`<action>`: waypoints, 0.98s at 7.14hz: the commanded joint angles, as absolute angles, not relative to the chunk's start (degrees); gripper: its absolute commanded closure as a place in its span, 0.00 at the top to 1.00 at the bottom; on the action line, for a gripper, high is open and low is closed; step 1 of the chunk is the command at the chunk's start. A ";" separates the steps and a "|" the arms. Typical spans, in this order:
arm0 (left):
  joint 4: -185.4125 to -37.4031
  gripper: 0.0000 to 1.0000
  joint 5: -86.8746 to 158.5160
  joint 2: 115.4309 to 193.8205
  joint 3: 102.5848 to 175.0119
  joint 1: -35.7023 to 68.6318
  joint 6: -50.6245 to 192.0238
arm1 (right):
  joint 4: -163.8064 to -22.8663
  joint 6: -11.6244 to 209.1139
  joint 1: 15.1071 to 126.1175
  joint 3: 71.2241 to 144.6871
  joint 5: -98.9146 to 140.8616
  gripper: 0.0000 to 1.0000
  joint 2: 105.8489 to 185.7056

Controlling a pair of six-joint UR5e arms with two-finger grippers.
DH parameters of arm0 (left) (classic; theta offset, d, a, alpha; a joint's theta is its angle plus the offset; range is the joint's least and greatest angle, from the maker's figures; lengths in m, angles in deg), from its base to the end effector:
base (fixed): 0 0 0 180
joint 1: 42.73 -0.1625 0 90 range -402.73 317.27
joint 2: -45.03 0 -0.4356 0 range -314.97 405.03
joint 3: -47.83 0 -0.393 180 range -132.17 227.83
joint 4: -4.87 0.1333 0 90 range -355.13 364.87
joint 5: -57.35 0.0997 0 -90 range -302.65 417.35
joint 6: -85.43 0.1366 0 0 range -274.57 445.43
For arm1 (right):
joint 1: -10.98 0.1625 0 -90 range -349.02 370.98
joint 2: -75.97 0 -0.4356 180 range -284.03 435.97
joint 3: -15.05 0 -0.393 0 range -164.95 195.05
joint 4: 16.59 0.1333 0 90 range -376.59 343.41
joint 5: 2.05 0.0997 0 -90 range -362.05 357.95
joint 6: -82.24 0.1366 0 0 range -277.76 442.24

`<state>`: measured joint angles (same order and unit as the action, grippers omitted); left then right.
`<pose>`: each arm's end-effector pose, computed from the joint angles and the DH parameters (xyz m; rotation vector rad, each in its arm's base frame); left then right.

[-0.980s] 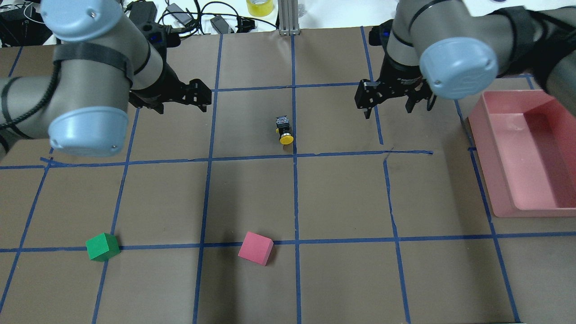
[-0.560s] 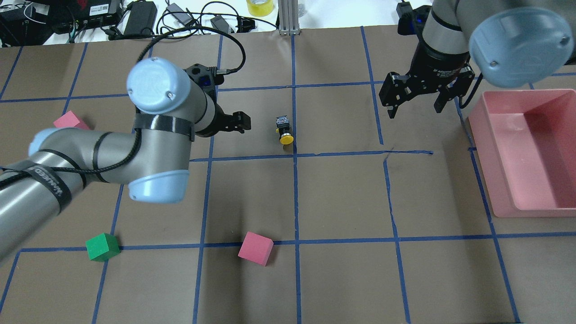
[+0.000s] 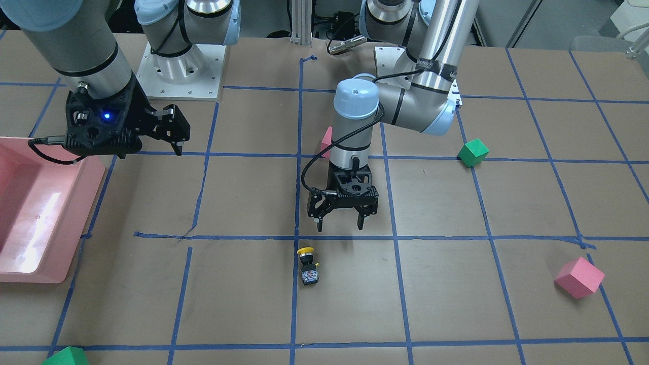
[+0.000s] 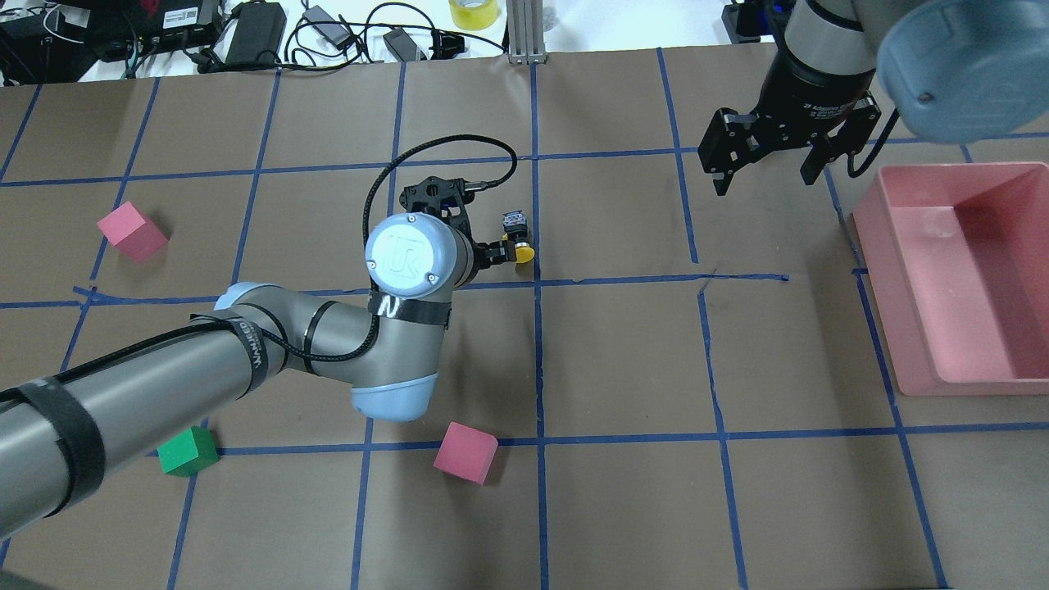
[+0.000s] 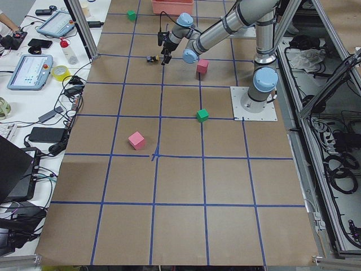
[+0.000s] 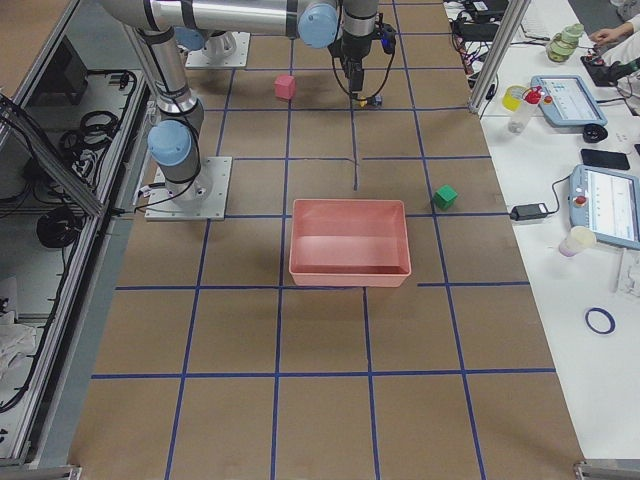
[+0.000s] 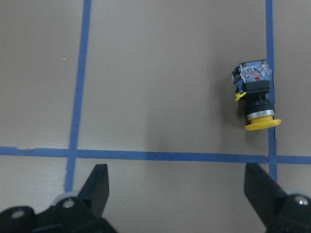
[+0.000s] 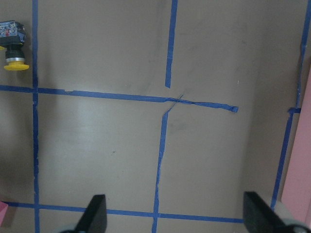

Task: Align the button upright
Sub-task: 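Reach the left gripper to the lying switch while the right arm withdraws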

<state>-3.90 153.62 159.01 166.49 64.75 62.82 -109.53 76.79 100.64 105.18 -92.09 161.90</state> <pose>-0.2835 -0.5062 0.1766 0.1746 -2.9695 0.7678 0.1301 -0.5203 0.4295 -0.1400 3.1379 0.0345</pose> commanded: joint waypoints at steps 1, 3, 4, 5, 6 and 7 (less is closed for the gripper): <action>4.43 0.98 157.34 166.64 163.61 67.90 61.27 | -109.58 76.44 100.72 105.40 -92.05 1.00 161.75; 4.34 0.99 160.36 170.88 159.72 70.46 56.89 | -109.58 76.53 100.80 105.49 -91.44 1.00 161.40; 4.34 0.99 160.54 171.50 159.28 70.47 56.43 | -109.58 76.27 100.72 105.49 -91.52 1.00 161.40; 4.34 1.00 160.45 171.94 158.14 70.65 56.43 | -109.58 76.27 100.80 105.49 -91.52 1.00 161.31; 4.00 1.00 160.45 171.60 158.13 70.91 56.77 | -109.66 76.70 100.89 105.57 -91.43 1.00 161.22; 3.38 1.00 160.28 170.81 157.87 70.91 57.21 | -109.75 76.27 100.98 105.58 -91.52 1.00 161.05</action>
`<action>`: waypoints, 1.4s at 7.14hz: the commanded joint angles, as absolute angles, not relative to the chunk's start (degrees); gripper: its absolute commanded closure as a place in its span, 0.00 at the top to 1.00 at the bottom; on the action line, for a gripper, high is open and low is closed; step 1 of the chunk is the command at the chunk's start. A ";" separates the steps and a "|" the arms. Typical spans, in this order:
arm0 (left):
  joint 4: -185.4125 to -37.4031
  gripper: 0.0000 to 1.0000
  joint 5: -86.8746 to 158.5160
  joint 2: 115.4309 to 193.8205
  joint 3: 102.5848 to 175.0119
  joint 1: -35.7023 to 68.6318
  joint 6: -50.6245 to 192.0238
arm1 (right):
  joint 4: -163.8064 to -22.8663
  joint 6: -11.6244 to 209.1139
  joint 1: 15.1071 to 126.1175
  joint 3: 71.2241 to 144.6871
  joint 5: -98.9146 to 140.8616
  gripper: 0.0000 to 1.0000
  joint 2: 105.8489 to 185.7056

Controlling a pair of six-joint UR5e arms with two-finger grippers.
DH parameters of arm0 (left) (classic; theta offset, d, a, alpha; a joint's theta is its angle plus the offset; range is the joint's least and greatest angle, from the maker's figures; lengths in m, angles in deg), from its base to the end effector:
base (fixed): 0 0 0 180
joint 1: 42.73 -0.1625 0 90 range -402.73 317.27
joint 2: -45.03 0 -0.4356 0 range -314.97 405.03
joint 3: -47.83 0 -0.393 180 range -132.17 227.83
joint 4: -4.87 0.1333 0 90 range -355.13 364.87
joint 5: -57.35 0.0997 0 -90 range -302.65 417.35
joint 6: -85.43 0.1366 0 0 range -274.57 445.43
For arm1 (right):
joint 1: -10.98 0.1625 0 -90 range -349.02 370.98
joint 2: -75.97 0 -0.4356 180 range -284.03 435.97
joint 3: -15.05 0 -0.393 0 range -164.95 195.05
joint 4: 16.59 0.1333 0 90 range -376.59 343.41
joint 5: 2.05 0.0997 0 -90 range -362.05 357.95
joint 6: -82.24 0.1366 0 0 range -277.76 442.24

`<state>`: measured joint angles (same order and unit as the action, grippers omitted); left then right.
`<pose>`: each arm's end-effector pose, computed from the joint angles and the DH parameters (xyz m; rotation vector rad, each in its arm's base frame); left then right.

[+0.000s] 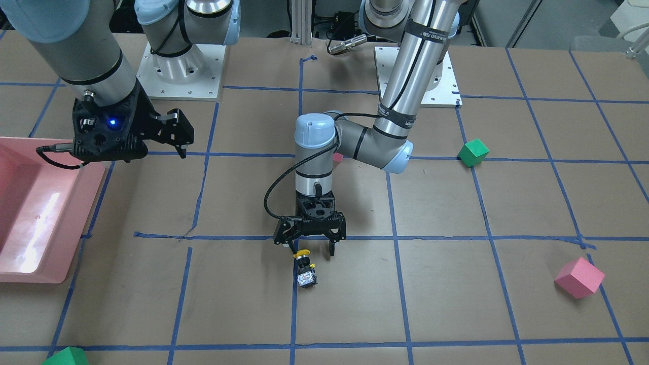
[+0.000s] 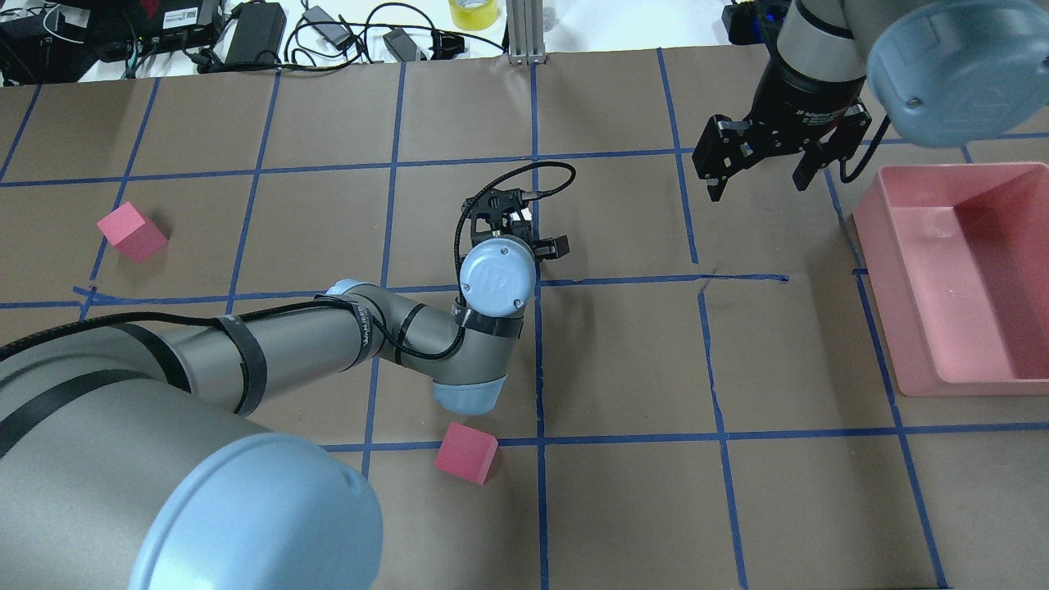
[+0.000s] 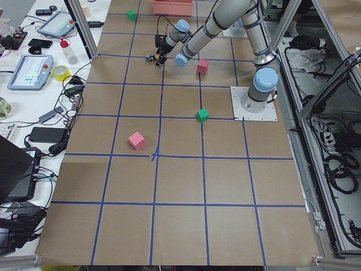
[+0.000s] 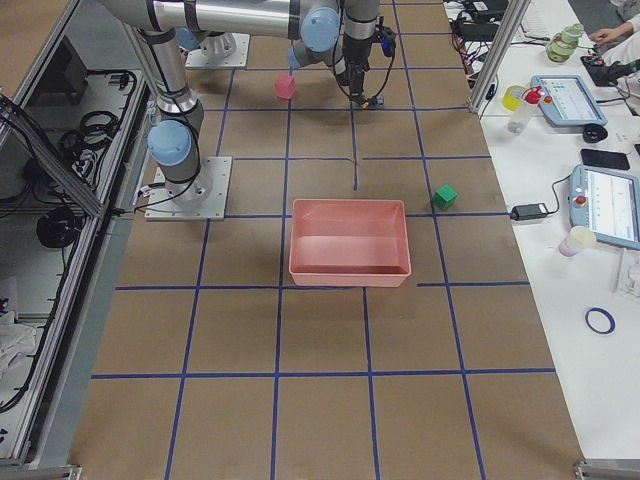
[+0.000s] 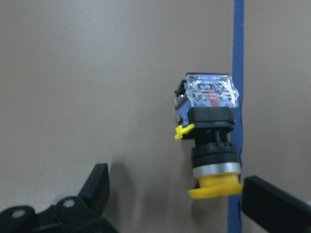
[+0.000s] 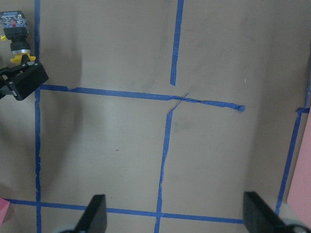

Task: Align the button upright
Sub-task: 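Reach the left gripper to the lying switch while the right arm withdraws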

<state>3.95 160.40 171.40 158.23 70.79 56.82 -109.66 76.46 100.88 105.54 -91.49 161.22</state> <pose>-0.3450 -0.5359 0.1253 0.2290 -2.9469 0.9172 0.1337 -0.5221 0.4204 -0.1548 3.1255 0.0584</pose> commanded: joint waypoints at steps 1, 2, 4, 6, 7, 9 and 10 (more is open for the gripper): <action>-0.19 1.00 160.36 168.63 157.52 70.91 58.96 | -109.75 76.79 100.98 105.58 -91.52 1.00 160.96; -4.14 1.00 160.45 166.95 157.34 70.91 59.24 | -109.67 76.19 100.98 105.58 -91.70 1.00 160.96; -5.59 1.00 160.45 167.54 156.82 70.91 58.71 | -109.67 76.18 100.98 105.58 -91.70 1.00 160.87; -4.97 1.00 160.63 169.56 154.45 70.91 60.63 | -109.67 76.18 100.98 105.58 -92.05 1.00 160.87; -1.84 1.00 160.54 170.44 154.53 70.82 63.26 | -109.67 76.18 100.98 105.58 -92.05 1.00 160.96; 1.70 1.00 160.10 172.03 155.31 70.91 70.12 | -109.67 76.18 100.98 105.58 -92.05 1.00 160.87; 3.19 1.00 159.66 172.03 156.71 70.91 73.97 | -109.67 76.18 101.07 105.58 -91.96 1.00 160.96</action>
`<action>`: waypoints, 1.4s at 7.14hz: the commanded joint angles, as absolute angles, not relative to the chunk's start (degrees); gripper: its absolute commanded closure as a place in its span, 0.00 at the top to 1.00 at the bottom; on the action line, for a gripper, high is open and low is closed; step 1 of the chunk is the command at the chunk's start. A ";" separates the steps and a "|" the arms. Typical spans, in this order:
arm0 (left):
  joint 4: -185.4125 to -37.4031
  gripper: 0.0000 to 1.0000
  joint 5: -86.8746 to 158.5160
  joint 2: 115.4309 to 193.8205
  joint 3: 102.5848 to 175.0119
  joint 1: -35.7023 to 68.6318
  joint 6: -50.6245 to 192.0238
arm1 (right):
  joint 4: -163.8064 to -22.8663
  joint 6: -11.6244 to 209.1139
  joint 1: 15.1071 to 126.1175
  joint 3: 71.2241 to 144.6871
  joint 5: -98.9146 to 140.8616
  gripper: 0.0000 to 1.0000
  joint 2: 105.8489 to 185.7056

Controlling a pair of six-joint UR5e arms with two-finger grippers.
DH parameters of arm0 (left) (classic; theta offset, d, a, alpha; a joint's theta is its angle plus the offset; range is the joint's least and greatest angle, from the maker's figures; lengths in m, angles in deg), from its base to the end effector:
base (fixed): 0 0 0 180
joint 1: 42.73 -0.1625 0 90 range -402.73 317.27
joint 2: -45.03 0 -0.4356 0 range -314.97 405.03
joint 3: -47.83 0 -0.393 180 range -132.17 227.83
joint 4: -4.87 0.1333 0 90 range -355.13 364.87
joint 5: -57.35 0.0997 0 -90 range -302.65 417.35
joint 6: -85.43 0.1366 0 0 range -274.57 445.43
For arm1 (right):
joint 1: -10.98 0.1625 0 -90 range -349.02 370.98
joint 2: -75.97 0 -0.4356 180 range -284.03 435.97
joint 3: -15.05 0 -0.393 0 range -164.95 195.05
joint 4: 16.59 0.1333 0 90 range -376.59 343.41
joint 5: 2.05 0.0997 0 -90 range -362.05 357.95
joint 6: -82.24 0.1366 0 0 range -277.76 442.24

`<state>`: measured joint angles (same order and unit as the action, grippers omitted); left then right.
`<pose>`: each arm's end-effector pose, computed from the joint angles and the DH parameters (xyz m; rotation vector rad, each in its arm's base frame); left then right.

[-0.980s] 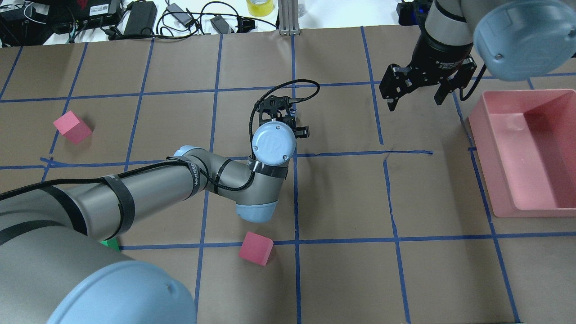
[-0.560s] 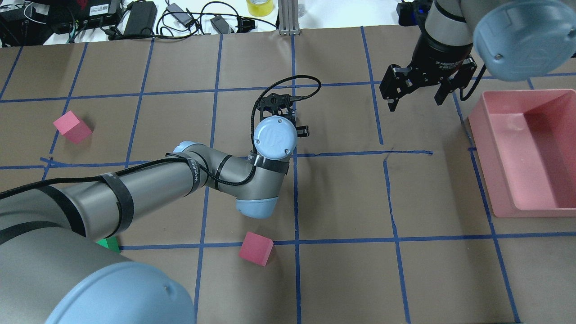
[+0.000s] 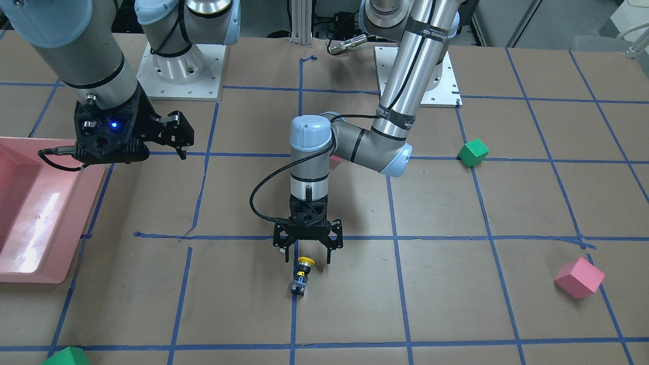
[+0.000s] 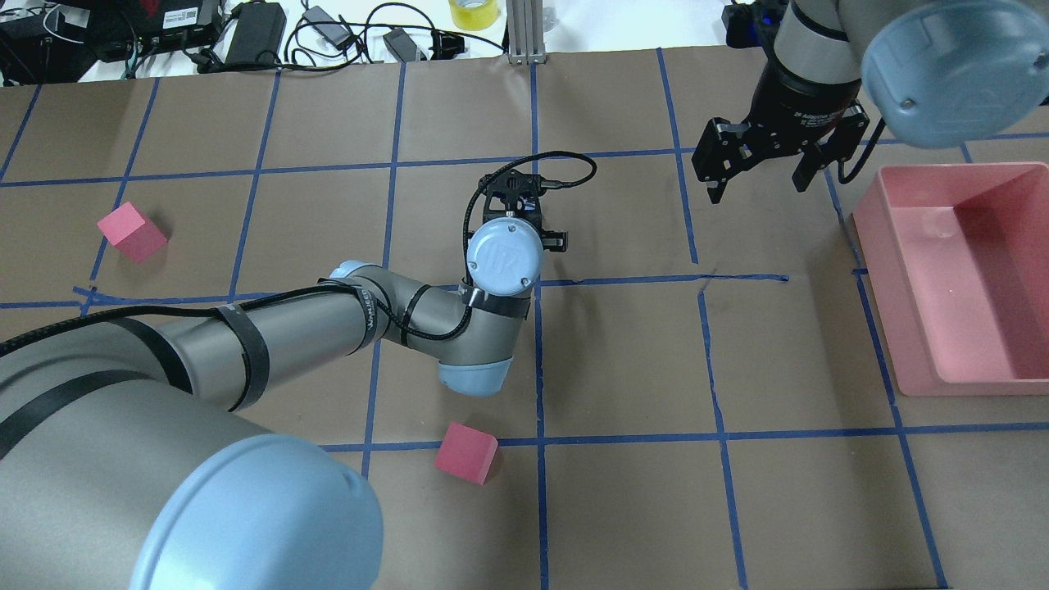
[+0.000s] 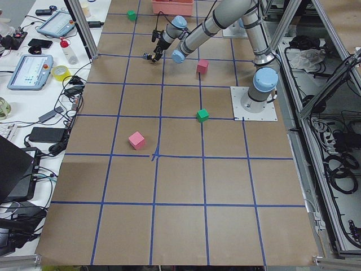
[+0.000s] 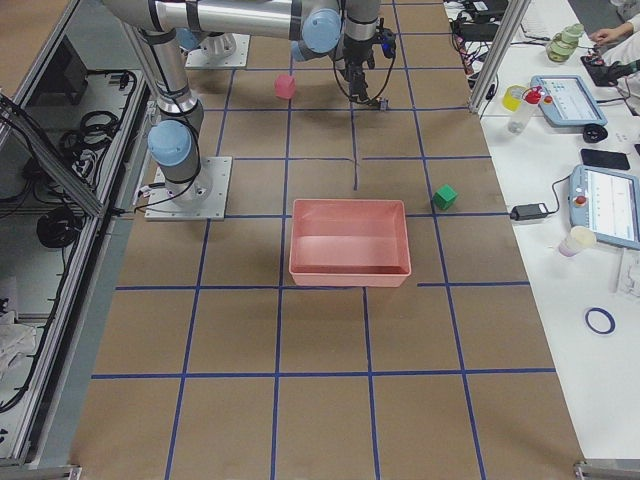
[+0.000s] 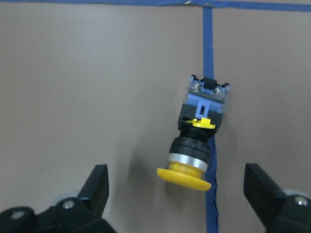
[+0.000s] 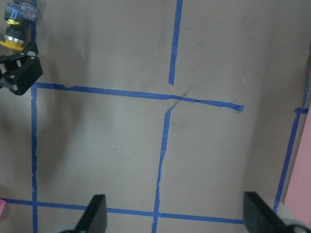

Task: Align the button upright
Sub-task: 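Lower the left gripper and close it around the switch body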

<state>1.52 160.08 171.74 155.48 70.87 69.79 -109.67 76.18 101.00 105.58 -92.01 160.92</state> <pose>-0.3527 -0.5496 0.1329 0.1110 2.9843 -0.9257 0.1336 -0.5231 0.4174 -0.1664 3.1334 0.0683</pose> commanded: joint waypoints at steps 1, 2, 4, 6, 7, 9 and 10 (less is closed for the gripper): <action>5.99 1.00 158.18 172.03 158.20 70.82 75.57 | -109.67 76.18 101.07 105.66 -92.05 1.00 160.96; 5.93 1.00 157.38 172.03 158.05 70.82 75.76 | -109.67 76.18 101.07 105.66 -92.05 1.00 160.96; 5.66 0.94 154.83 172.21 157.69 70.82 76.37 | -109.67 76.18 101.07 105.66 -92.22 1.00 160.87; 5.57 0.85 154.65 172.30 157.60 70.65 77.78 | -109.58 76.09 101.07 105.66 -92.40 1.00 160.96; 5.57 0.70 154.74 172.30 157.60 70.47 78.04 | -109.66 76.18 101.07 105.75 -92.40 1.00 160.96; 5.84 0.44 154.56 172.21 157.60 69.16 78.66 | -109.67 76.18 101.07 106.10 -92.31 1.00 160.96; 5.84 0.32 154.30 172.12 157.52 69.07 78.66 | -109.67 76.27 101.07 106.19 -92.31 1.00 160.96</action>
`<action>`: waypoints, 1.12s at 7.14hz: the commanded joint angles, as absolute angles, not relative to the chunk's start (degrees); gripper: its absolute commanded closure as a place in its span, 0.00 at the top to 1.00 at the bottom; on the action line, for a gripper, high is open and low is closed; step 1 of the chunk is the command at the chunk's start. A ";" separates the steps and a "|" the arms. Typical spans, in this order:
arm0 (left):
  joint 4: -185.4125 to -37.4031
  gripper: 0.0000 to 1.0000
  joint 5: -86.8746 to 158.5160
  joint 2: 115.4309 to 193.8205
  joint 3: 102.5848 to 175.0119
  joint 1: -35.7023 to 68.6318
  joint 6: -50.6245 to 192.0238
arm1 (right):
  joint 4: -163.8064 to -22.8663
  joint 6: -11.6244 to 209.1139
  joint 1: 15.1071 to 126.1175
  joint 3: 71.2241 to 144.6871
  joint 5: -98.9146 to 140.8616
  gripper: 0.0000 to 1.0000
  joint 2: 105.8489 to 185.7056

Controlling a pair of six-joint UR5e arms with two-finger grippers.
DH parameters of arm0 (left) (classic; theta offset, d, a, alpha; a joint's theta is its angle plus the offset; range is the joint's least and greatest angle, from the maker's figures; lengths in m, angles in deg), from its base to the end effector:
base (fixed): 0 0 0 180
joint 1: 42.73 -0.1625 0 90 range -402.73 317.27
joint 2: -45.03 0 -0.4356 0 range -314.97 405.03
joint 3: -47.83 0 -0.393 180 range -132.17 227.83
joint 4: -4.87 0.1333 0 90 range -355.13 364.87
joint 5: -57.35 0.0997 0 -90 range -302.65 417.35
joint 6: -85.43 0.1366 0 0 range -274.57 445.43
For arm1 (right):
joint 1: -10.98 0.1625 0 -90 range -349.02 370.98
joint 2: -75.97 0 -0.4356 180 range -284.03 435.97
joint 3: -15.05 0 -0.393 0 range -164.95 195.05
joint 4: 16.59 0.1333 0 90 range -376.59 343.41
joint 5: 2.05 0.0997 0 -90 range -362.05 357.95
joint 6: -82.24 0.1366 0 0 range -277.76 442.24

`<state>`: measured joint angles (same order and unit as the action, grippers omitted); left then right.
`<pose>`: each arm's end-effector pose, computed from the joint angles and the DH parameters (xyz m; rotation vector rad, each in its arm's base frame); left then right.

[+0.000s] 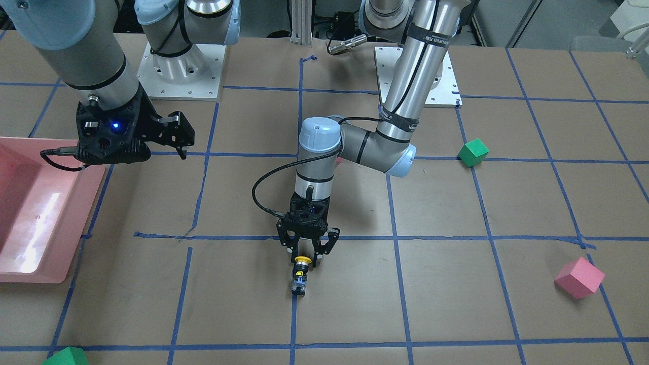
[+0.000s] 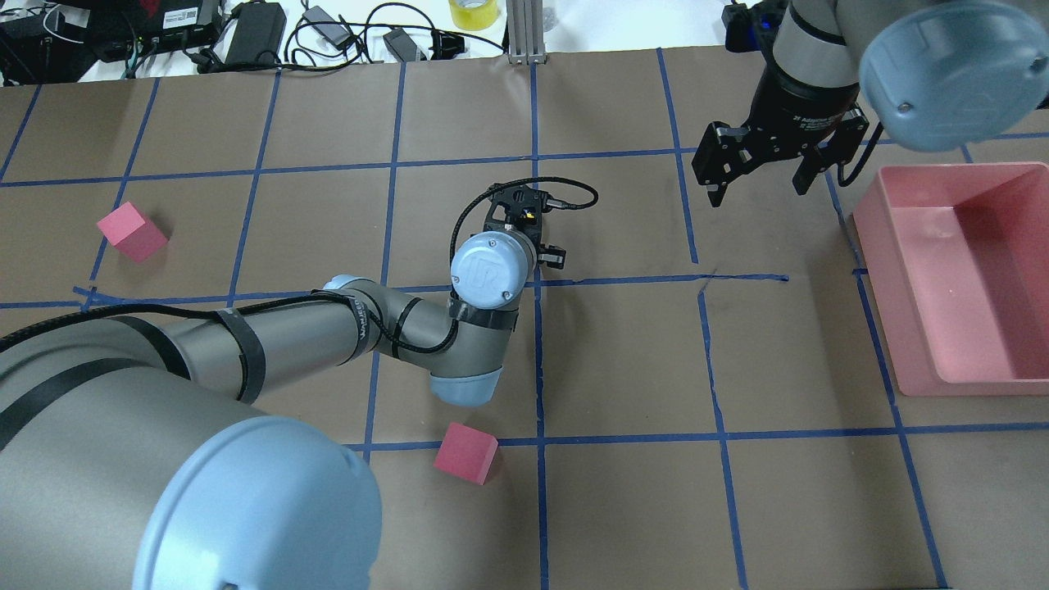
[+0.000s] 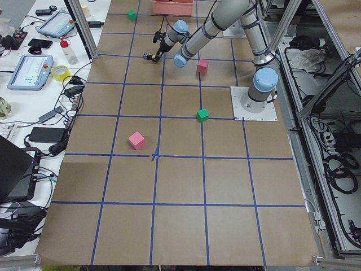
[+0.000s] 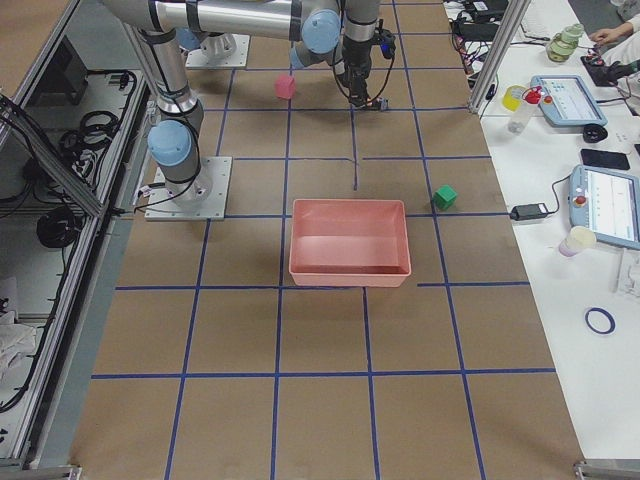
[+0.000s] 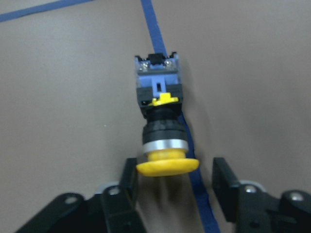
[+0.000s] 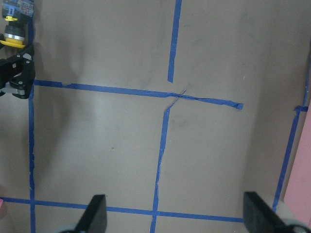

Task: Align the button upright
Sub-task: 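Lower the left gripper and close it around the switch body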

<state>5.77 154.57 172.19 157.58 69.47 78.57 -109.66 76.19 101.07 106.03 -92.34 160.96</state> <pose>-0.3479 -0.5451 0.1238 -0.3397 -2.9514 0.9258 0.1334 -0.5213 0.4139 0.1683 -3.1336 -0.0803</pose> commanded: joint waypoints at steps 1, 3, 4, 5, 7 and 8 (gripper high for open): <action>5.75 0.27 154.30 172.03 157.43 68.98 78.66 | -109.67 76.27 101.07 106.19 -92.31 1.00 160.96; 5.23 0.13 154.39 171.07 157.43 68.98 78.66 | -109.67 76.27 101.07 106.19 -92.31 1.00 160.96; 4.70 0.13 154.56 170.54 157.08 68.63 78.14 | -109.67 76.27 101.07 106.28 -92.31 1.00 160.96; -0.09 0.13 154.56 169.15 154.81 67.58 77.00 | -109.58 76.18 101.07 106.28 -92.40 1.00 160.96; -19.10 0.12 154.39 163.97 149.37 66.00 73.48 | -109.67 76.27 101.07 106.28 -92.49 1.00 160.96; -29.22 0.12 152.82 162.03 146.73 64.25 70.34 | -109.67 76.27 101.07 106.28 -92.49 1.00 160.96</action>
